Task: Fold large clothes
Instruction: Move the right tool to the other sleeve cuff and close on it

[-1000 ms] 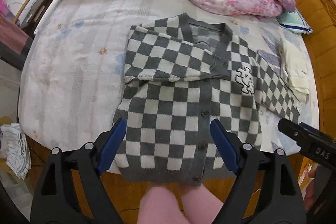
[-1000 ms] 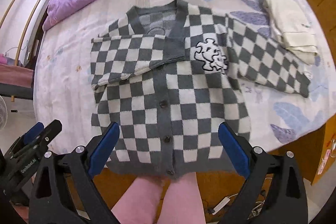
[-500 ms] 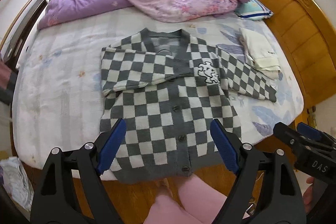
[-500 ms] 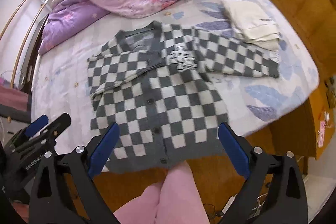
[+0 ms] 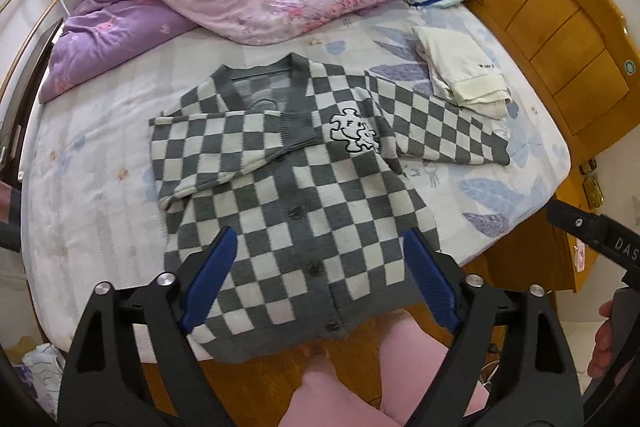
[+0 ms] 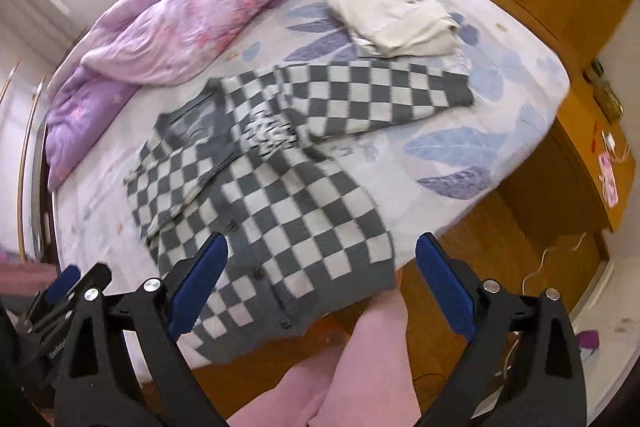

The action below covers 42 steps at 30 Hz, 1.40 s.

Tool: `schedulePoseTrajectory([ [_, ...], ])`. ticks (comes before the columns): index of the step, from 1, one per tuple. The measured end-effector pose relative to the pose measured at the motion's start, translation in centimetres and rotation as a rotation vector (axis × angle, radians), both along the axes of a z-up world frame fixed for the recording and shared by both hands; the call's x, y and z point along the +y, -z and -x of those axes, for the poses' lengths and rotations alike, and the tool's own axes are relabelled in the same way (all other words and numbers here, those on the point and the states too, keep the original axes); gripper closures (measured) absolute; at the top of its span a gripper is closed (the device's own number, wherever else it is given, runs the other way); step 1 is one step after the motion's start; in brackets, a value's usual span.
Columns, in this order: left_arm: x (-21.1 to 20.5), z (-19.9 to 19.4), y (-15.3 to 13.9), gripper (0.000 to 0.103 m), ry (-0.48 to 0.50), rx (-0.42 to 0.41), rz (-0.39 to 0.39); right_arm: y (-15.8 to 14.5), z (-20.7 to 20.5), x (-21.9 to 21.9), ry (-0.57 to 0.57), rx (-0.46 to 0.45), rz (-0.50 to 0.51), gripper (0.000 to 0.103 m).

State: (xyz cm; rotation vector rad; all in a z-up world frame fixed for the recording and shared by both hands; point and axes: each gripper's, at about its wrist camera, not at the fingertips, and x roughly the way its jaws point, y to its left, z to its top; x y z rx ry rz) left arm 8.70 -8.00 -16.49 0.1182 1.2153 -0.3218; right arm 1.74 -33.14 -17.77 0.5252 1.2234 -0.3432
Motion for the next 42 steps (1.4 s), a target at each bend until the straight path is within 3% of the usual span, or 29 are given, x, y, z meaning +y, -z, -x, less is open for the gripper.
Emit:
schedulePoseTrajectory([
  [8, -8.0, -5.6, 3.4, 0.016, -0.048, 0.087, -0.005, 5.3, -2.6, -12.3, 0.115, 0.050, -0.097, 0.012],
  [10, -10.2, -7.1, 4.8, 0.016, -0.041, 0.103, 0.020, 7.7, -3.2, -16.3, 0.170, 0.058, -0.180, 0.012],
  [14, -13.3, -9.8, 7.7, 0.014, -0.076, 0.146, -0.019, 12.3, -4.3, -22.6, 0.283, 0.063, -0.293, 0.012],
  [19, -16.1, -13.7, 11.5, 0.014, -0.118, 0.192, 0.021, 20.9, -5.9, -29.8, 0.435, 0.082, -0.434, 0.012],
  [24, -18.1, -17.3, 16.5, 0.014, -0.112, 0.207, -0.079, 28.9, -7.0, -34.0, 0.592, 0.129, -0.502, 0.014],
  [28, -19.1, -20.2, 19.7, 0.014, -0.142, 0.201, -0.114, 34.3, -8.2, -35.4, 0.697, 0.089, -0.574, 0.017],
  [31, -19.6, -22.0, 21.8, 0.017, -0.153, 0.204, -0.139, 36.7, -9.0, -35.9, 0.758, 0.046, -0.603, 0.023],
  [35, -20.8, -23.9, 23.1, 0.034, -0.121, 0.186, -0.142, 37.4, -9.7, -36.4, 0.827, 0.039, -0.574, 0.025],
  [36, -21.3, -24.4, 23.5, 0.039, -0.107, 0.178, -0.146, 37.2, -9.6, -36.5, 0.826, 0.029, -0.572, 0.029],
  [38, -22.1, -25.2, 24.0, 0.060, -0.085, 0.177, -0.145, 36.6, -9.0, -37.1, 0.804, 0.011, -0.556, 0.084],
  [40, -22.9, -26.2, 24.8, 0.076, -0.070, 0.180, -0.114, 35.7, -8.6, -37.7, 0.788, -0.047, -0.595, 0.089],
  [42, -23.6, -27.3, 25.9, 0.083, -0.065, 0.178, -0.111, 33.6, -9.1, -38.3, 0.718, -0.073, -0.554, 0.089],
])
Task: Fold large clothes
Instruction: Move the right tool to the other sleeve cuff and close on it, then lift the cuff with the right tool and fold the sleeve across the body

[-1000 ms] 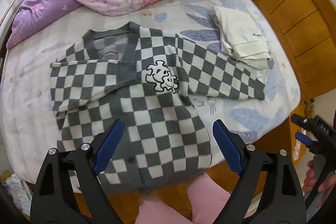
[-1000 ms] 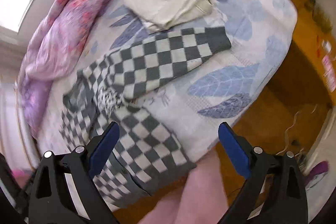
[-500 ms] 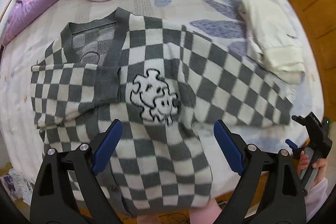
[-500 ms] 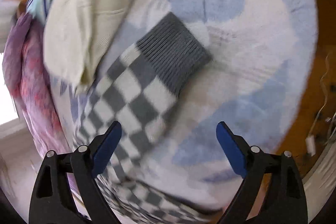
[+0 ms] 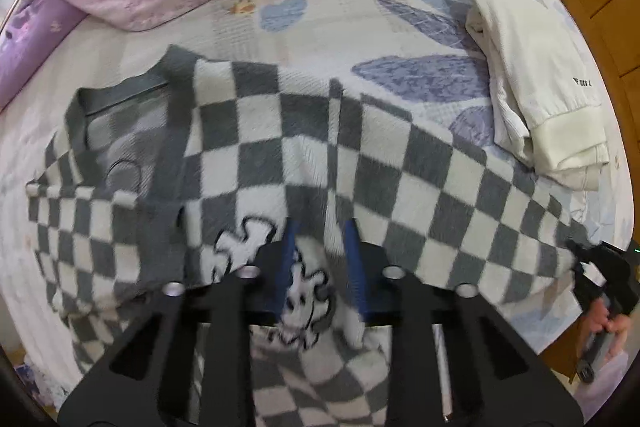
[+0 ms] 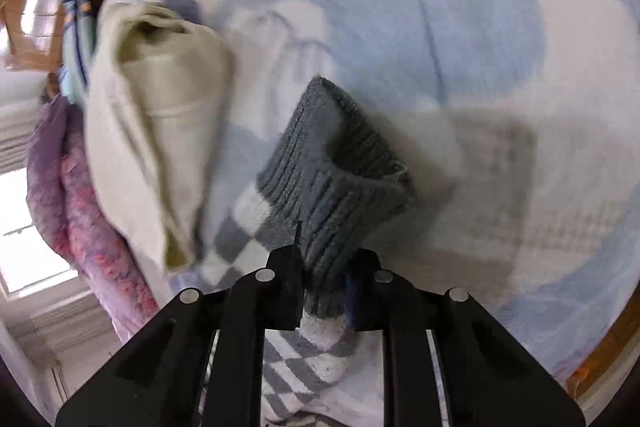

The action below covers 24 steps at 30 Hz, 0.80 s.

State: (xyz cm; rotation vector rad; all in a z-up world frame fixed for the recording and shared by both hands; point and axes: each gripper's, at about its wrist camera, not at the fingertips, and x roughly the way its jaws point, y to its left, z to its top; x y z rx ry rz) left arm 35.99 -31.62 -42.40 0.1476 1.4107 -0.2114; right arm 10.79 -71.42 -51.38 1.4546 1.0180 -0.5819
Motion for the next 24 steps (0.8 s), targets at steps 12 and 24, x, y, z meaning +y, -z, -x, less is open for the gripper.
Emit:
schedulePoseTrajectory([
  [12, -1.1, -1.5, 10.4, 0.093, -0.066, 0.130, 0.079, -14.1, -7.1, -0.6, -0.284, -0.189, 0.401, 0.090],
  [24, -0.4, -0.6, 11.1, 0.093, -0.087, 0.055, 0.111, -22.0, -13.5, 7.2, -0.506, -0.395, 0.564, 0.090],
])
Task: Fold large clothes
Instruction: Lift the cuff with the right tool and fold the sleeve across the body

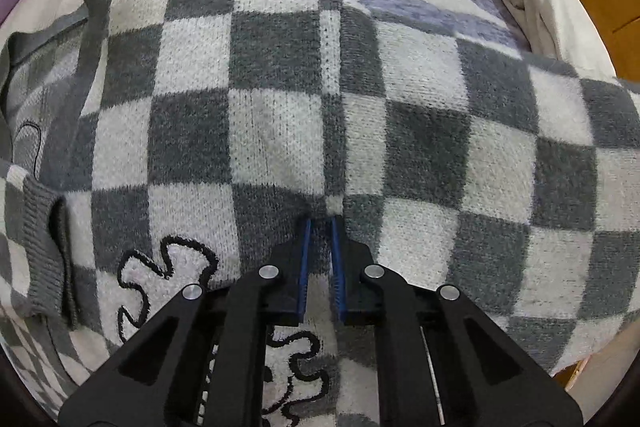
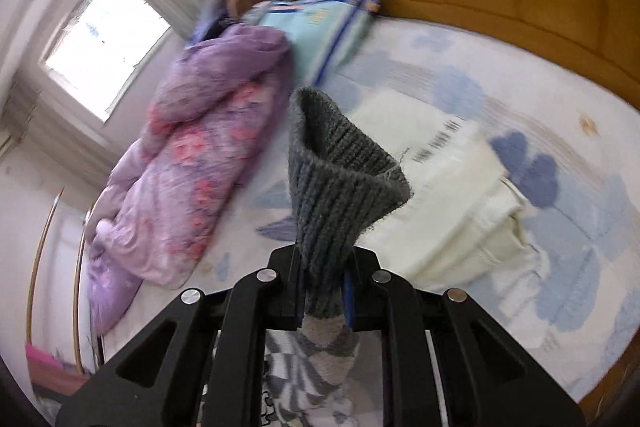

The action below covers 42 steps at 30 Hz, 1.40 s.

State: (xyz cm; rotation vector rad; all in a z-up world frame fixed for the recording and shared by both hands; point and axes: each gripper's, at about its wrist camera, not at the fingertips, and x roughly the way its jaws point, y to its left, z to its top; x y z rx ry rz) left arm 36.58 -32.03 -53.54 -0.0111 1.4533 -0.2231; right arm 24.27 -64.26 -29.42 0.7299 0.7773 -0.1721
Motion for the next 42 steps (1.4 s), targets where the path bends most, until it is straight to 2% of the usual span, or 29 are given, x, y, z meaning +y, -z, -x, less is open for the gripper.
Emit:
schedulePoseTrajectory([
  [5, 0.6, 0.5, -0.1, 0.093, -0.014, -0.011, 0.015, -2.0, -3.0, 4.7, -0.099, -0.054, -0.016, 0.090],
  [11, 1.8, 1.4, 0.0, 0.092, -0.036, -0.030, 0.051, -3.3, -5.4, 10.6, -0.186, -0.048, 0.002, 0.090],
  [15, 2.2, 1.3, -0.6, 0.093, 0.030, -0.001, 0.044, -4.5, -6.6, 15.8, -0.237, -0.040, 0.035, 0.090],
  [17, 3.5, 0.9, -2.9, 0.092, 0.066, 0.042, 0.081, -5.1, -6.8, 18.3, -0.253, -0.044, 0.044, 0.090],
  [21, 8.6, 2.0, -9.1, 0.092, 0.082, -0.049, 0.084, -5.9, -7.5, 24.8, -0.320, -0.018, 0.079, 0.090],
  [25, 17.0, 2.8, -13.6, 0.092, -0.001, -0.068, 0.113, -5.6, -7.9, 31.2, -0.388, -0.002, 0.074, 0.090],
  [29, 25.1, 2.8, -16.9, 0.092, -0.099, -0.119, 0.098, -4.3, -8.6, 37.8, -0.459, 0.012, 0.076, 0.090],
  [31, 29.2, 2.7, -18.2, 0.092, -0.154, -0.145, 0.098, -2.8, -9.1, 41.5, -0.497, 0.026, 0.043, 0.090],
  [35, 36.6, 3.2, -19.5, 0.092, -0.250, -0.180, 0.068, 0.0, -9.2, 47.3, -0.563, 0.064, 0.041, 0.090],
  [37, 39.2, 3.4, -19.2, 0.092, -0.297, -0.182, 0.070, 2.3, -9.2, 50.0, -0.598, 0.087, 0.034, 0.089],
  [39, 41.7, 3.9, -18.4, 0.092, -0.342, -0.175, 0.050, 4.7, -9.3, 52.6, -0.665, 0.134, 0.021, 0.084],
  [40, 42.7, 4.1, -17.9, 0.087, -0.365, -0.168, 0.039, 6.3, -9.5, 53.7, -0.720, 0.185, -0.011, 0.077],
  [41, 43.6, 4.4, -17.1, 0.077, -0.394, -0.157, 0.035, 7.3, -9.6, 54.1, -0.749, 0.222, -0.035, 0.066],
  [42, 44.3, 4.6, -16.8, 0.072, -0.412, -0.148, 0.034, 8.4, -9.4, 54.2, -0.767, 0.252, -0.081, 0.060],
])
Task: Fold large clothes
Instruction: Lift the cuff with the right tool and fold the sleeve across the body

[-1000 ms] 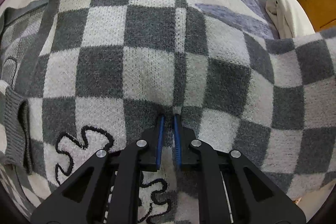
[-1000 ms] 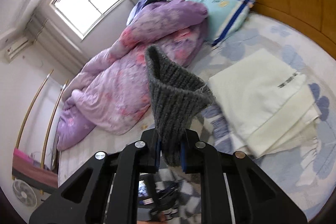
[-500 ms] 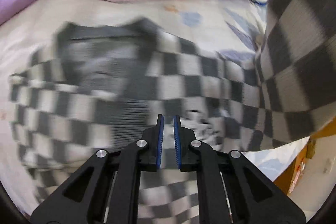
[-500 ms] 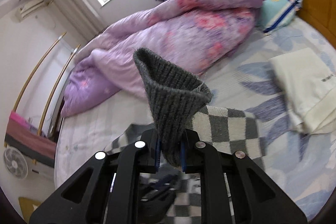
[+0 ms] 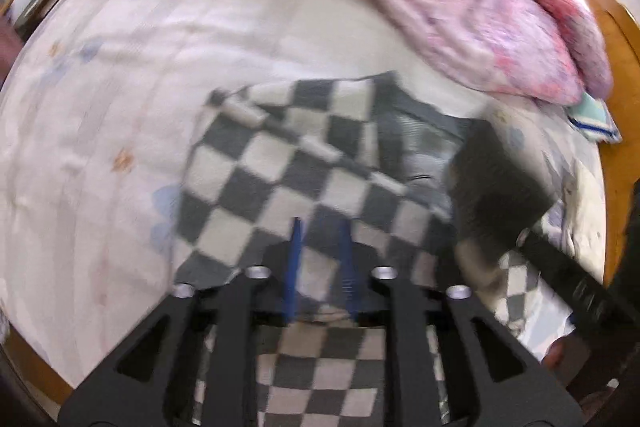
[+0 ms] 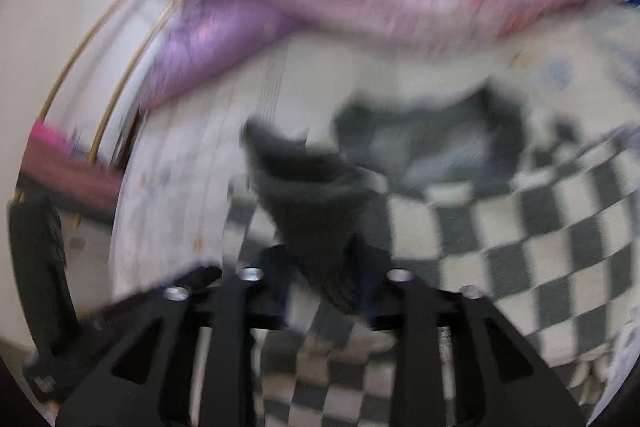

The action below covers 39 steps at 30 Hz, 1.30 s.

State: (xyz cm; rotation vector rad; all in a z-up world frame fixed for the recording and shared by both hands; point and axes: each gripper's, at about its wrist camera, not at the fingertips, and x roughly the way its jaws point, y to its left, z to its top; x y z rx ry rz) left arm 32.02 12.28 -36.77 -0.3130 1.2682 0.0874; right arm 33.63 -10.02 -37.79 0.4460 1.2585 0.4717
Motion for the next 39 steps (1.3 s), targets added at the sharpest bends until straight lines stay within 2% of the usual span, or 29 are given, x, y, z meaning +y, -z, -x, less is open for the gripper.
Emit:
schedulePoseTrajectory([
  [1, 0.6, 0.3, 0.6, 0.063, -0.024, 0.012, 0.006, 0.2, 0.3, -0.3, 0.008, 0.010, -0.019, 0.031],
  [2, 1.1, 0.7, 1.0, 0.059, -0.046, 0.018, 0.025, 0.0, 0.8, -1.1, 0.038, -0.012, -0.016, 0.013],
  [4, 1.1, 1.1, 1.8, 0.052, -0.068, 0.021, 0.071, -0.4, 1.6, -2.1, 0.047, -0.052, 0.014, 0.012],
  [7, 0.1, 0.9, 3.1, 0.044, -0.068, 0.042, 0.129, -0.2, 2.3, -5.3, 0.052, -0.046, 0.121, 0.012],
  [9, -1.4, 0.1, 4.1, 0.044, -0.051, 0.048, 0.152, 0.2, 2.6, -8.1, 0.077, -0.050, 0.180, 0.012],
  [11, -3.2, -0.9, 5.2, 0.044, -0.009, 0.054, 0.157, 0.6, 3.0, -11.0, 0.102, -0.059, 0.283, 0.013],
  [13, -6.1, -2.0, 6.4, 0.045, 0.068, 0.074, 0.124, 1.5, 3.5, -14.5, 0.147, -0.050, 0.388, 0.020],
  [14, -7.5, -2.4, 7.1, 0.050, 0.108, 0.091, 0.097, 2.3, 3.5, -16.7, 0.175, -0.018, 0.423, 0.028],
  [15, -8.7, -2.8, 7.8, 0.054, 0.139, 0.107, 0.074, 3.0, 3.4, -17.9, 0.189, 0.009, 0.443, 0.038],
  [16, -9.7, -3.0, 8.6, 0.061, 0.166, 0.130, 0.055, 4.2, 3.3, -19.5, 0.203, 0.060, 0.478, 0.062],
  [17, -10.3, -3.1, 9.3, 0.066, 0.184, 0.152, 0.042, 5.6, 3.4, -20.9, 0.214, 0.114, 0.506, 0.076],
  [19, -11.3, -3.2, 11.6, 0.069, 0.202, 0.217, 0.014, 8.4, 3.7, -22.6, 0.213, 0.193, 0.500, 0.084],
  [20, -11.4, -3.2, 12.4, 0.069, 0.202, 0.231, -0.001, 9.8, 3.8, -23.2, 0.205, 0.222, 0.502, 0.093],
  [21, -11.6, -3.2, 13.3, 0.069, 0.203, 0.234, -0.015, 12.4, 4.0, -23.8, 0.200, 0.247, 0.497, 0.094],
  [23, -11.6, -3.5, 13.8, 0.068, 0.196, 0.230, -0.010, 13.5, 3.2, -24.3, 0.208, 0.244, 0.483, 0.097],
  [25, -11.3, -3.8, 13.9, 0.068, 0.176, 0.241, 0.006, 12.7, 1.8, -24.7, 0.213, 0.253, 0.467, 0.098],
  [28, -11.3, -4.4, 14.3, 0.067, 0.174, 0.250, 0.001, 11.2, -1.7, -25.5, 0.204, 0.141, 0.515, 0.100],
  [30, -11.6, -4.7, 14.4, 0.067, 0.187, 0.251, -0.018, 12.9, -5.6, -26.5, 0.203, 0.180, 0.484, 0.100],
  [31, -11.8, -4.8, 14.4, 0.067, 0.191, 0.248, -0.027, 14.1, -7.6, -27.1, 0.216, 0.201, 0.464, 0.103],
  [34, -12.1, -4.8, 14.6, 0.066, 0.181, 0.234, -0.029, 15.8, -10.6, -28.6, 0.213, 0.302, 0.394, 0.103],
  [36, -12.2, -4.7, 14.6, 0.066, 0.176, 0.226, -0.033, 15.4, -9.5, -29.5, 0.211, 0.330, 0.346, 0.103],
  [39, -12.5, -4.3, 14.4, 0.067, 0.170, 0.228, -0.041, 14.5, -4.9, -29.3, 0.150, 0.394, 0.372, 0.103],
])
